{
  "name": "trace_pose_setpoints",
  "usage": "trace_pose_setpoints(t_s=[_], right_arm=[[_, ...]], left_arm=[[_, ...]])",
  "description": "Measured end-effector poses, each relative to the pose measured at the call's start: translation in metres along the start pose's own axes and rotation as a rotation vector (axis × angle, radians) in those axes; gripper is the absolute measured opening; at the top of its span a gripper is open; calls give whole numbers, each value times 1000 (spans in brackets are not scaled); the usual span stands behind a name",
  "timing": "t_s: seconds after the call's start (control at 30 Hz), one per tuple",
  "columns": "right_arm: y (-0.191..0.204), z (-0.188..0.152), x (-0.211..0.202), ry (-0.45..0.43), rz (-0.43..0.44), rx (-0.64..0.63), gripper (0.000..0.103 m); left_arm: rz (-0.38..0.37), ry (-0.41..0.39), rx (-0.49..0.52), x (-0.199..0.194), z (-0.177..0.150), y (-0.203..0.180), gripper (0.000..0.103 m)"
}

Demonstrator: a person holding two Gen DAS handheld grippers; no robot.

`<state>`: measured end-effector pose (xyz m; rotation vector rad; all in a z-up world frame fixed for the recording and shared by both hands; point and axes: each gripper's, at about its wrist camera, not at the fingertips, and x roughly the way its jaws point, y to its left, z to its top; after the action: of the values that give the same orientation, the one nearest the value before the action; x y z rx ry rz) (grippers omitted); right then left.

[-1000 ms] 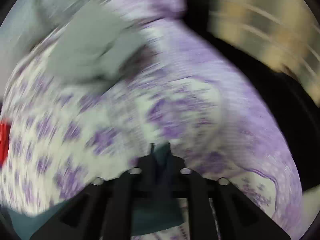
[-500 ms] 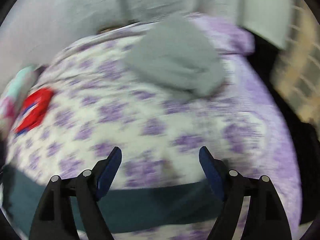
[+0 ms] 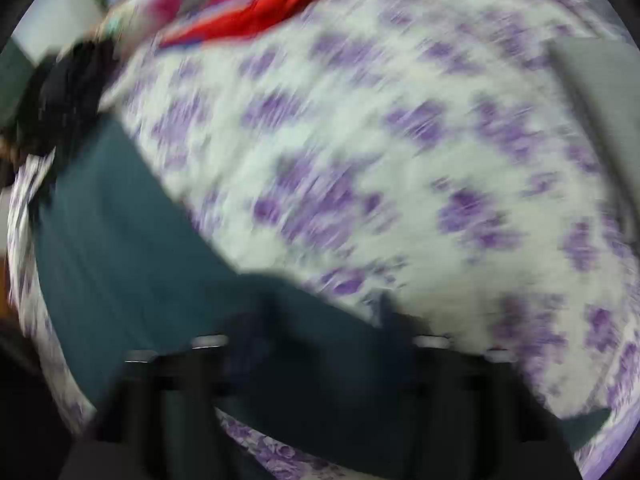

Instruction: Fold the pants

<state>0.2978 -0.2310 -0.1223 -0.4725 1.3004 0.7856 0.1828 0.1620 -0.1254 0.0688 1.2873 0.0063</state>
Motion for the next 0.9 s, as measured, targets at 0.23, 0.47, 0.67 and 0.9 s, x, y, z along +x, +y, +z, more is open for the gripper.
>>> trace_pose_setpoints(t_s=[0.23,0.47,0.67,0.9], right_arm=[[-18,13,-44,-188,45,95,3],[-30,16,-9,-130,-202,230,59],[-48,-10,-54,-223,-120,294,63],[-44,11,-33,-184,-78,213,64]], left_arm=[[17,-77,-117,-21,11,14,2],[126,-48,-240,-11,18,29,6],[99,-84,-182,-28,14,35,42],[36,-4,26,-3,37,8,50]])
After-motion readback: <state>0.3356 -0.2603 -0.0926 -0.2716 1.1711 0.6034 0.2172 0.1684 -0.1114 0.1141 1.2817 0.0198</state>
